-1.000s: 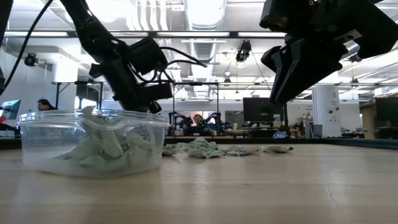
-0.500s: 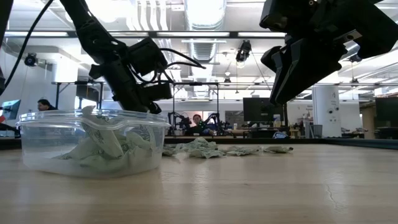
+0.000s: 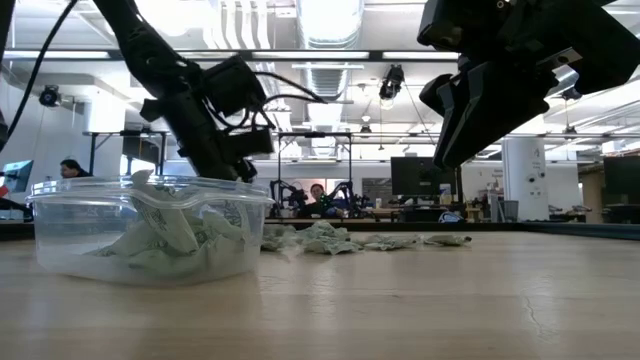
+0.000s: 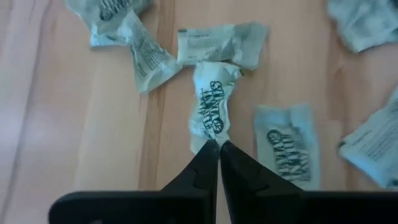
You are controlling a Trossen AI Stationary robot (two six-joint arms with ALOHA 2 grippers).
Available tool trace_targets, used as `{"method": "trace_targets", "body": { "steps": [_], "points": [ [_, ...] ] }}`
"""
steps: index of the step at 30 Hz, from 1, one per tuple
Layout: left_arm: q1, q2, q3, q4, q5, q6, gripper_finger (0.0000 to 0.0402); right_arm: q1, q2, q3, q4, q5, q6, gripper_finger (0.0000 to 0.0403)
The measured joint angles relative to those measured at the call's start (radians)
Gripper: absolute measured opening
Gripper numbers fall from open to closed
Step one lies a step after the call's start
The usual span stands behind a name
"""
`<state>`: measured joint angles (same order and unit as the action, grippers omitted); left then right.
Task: Pick and place Stevia / Truvia into bins
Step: Put the stevia packet into the transparent container
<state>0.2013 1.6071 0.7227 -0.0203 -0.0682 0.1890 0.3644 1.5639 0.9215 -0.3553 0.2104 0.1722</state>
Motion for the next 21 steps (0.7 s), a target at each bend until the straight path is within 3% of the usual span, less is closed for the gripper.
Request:
{"method": "trace_targets", "body": {
  "steps": [10,21],
  "points": [
    [-0.062,-0.128,-0.016,-0.064,0.006,-0.027,0.0,0.0,0.0,-0.009,0.003,0.001,0.0,0.0065],
    [-0.226,-0.293,-0.023,-0.204,0.055,-0.08,0.0,0.0,0.0,-0.031,0.042,0.001,0.0,0.0059]
  ]
}}
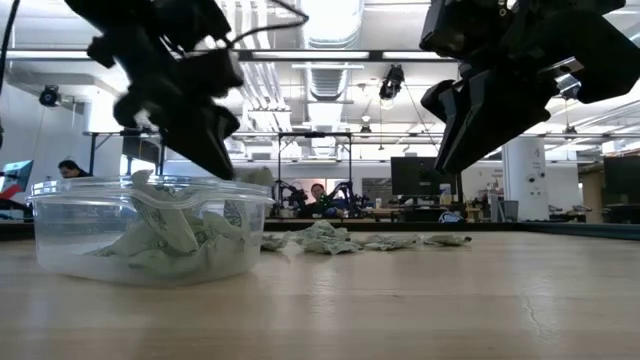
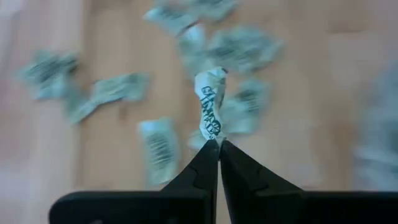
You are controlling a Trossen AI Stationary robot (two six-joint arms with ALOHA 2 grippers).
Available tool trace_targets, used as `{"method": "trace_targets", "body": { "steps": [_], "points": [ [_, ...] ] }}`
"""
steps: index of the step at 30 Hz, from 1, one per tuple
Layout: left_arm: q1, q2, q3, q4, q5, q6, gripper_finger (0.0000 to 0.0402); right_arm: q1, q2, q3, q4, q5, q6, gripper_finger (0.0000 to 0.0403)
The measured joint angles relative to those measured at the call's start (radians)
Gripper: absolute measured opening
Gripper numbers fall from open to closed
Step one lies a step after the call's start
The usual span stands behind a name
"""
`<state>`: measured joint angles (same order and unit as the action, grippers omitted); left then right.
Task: Pick and place Stevia / Truvia into bins
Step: Put the stevia packet into the transparent container
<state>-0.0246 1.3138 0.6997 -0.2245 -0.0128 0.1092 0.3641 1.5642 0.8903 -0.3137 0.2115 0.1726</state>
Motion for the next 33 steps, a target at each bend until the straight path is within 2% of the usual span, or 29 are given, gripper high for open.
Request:
{"method": "trace_targets", "body": {
  "steps": [7,14,18,23,33],
  "points": [
    [-0.117,-0.078,-0.005,0.004,0.123,-0.002,0.0,0.0,0.0,-0.012,0.007,0.0,0.0,0.0059],
    [-0.204,-0.072,-0.023,0.012,0.245,0.0,0.0,0.0,0.0,-0.012,0.011,0.0,0.0,0.0059],
    [-0.226,-0.053,-0.069,0.093,0.303,-0.001,0.0,0.0,0.0,-0.013,0.011,0.0,0.002,0.0059],
    [-0.226,-0.01,-0.072,0.112,0.308,-0.07,0.0,0.0,0.0,-0.017,0.014,-0.001,0.003,0.0059],
    [-0.226,0.049,-0.061,0.153,0.307,-0.069,0.0,0.0,0.0,-0.026,0.01,-0.002,0.003,0.0059]
  ]
}}
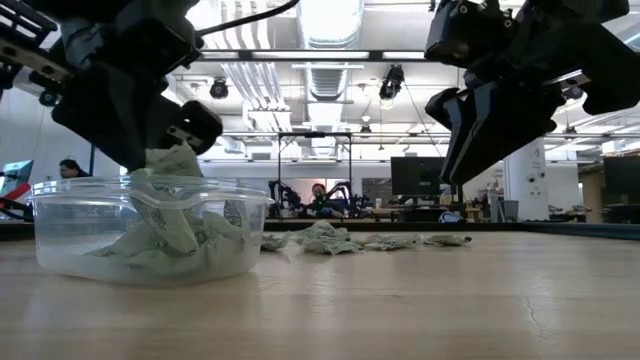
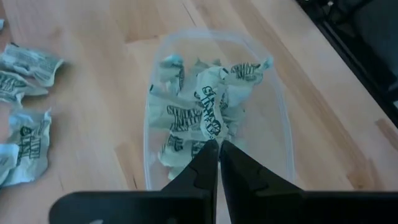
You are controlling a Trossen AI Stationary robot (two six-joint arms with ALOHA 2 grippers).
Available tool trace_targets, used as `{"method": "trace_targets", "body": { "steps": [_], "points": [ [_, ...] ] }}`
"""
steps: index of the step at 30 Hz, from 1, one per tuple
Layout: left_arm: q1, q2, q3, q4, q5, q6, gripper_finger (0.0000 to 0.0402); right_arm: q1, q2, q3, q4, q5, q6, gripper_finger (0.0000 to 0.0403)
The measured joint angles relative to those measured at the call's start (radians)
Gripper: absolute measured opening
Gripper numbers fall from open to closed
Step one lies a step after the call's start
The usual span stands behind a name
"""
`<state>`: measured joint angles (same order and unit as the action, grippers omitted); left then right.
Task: Pick and place Stevia / Truvia into bins
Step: Put the stevia packet into the transparent container
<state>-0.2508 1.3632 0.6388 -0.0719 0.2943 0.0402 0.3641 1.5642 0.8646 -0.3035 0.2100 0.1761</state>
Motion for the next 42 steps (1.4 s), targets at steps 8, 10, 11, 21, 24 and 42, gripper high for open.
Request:
{"method": "trace_targets", "body": {
  "steps": [8,10,11,21,24,42],
  "points": [
    [0.0,-0.009,-0.002,0.024,-0.004,0.021,0.0,0.0,0.0,-0.003,0.002,0.0,0.0,0.0059],
    [0.0,-0.008,-0.003,0.038,-0.004,0.026,0.0,0.0,0.0,-0.003,0.001,0.0,0.0,0.0059],
    [0.0,-0.005,-0.003,0.047,-0.005,0.031,0.0,0.0,0.0,-0.003,0.001,0.0,0.0,0.0059],
    [-0.005,0.008,-0.004,0.083,-0.004,0.033,0.0049,0.0,0.0,-0.004,-0.001,0.0,0.0,0.0059],
    [-0.006,0.017,-0.005,0.081,-0.003,0.017,0.0073,0.0,0.0,-0.004,-0.004,0.0,0.0,0.0059],
    [-0.004,-0.185,0.027,-0.034,-0.553,0.016,0.0092,-0.014,0.0,-0.061,-0.071,0.34,0.05,0.0059]
  ]
}}
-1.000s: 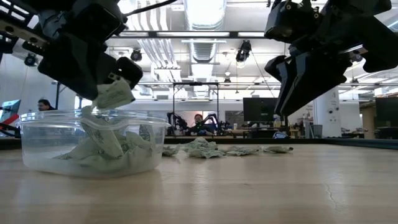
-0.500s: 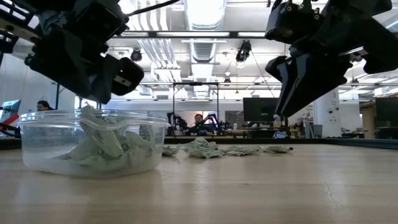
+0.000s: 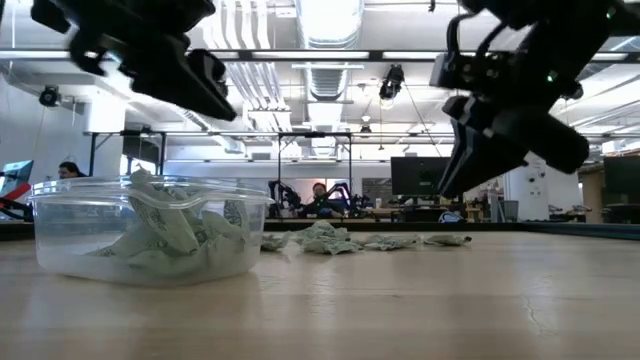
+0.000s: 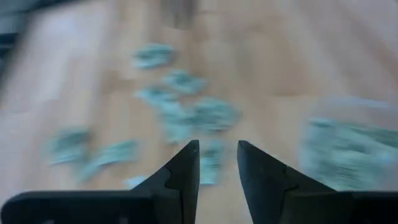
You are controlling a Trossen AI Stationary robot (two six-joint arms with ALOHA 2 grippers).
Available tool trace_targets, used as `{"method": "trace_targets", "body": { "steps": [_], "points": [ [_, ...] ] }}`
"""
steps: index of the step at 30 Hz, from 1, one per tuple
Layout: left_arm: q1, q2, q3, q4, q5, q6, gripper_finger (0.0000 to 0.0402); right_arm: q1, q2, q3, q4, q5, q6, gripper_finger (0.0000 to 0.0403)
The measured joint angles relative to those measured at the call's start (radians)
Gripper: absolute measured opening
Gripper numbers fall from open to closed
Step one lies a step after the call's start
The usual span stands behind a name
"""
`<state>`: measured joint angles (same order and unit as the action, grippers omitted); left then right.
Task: Pick and place Stevia / Truvia into bins
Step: Put the stevia packet into the transparent container
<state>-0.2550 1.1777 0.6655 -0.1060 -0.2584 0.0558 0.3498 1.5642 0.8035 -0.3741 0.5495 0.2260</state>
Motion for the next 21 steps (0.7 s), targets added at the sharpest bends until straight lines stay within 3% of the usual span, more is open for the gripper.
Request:
{"method": "trace_targets", "body": {
  "steps": [3,5,14,21],
  "points": [
    [0.0,-0.039,-0.003,-0.014,-0.137,-0.025,0.0092,-0.01,0.0,-0.029,0.019,0.0,-0.001,0.0068],
    [0.0,-0.062,-0.007,-0.012,-0.167,-0.047,0.0092,-0.02,0.0,-0.043,0.023,0.0,-0.001,0.008],
    [-0.001,-0.086,-0.028,-0.011,-0.167,-0.05,0.0092,-0.073,0.0,-0.124,0.187,-0.052,-0.066,0.0136],
    [-0.001,-0.086,-0.032,-0.014,-0.167,-0.05,0.0092,-0.107,0.0,-0.156,0.23,-0.079,-0.069,0.0145]
  ]
}}
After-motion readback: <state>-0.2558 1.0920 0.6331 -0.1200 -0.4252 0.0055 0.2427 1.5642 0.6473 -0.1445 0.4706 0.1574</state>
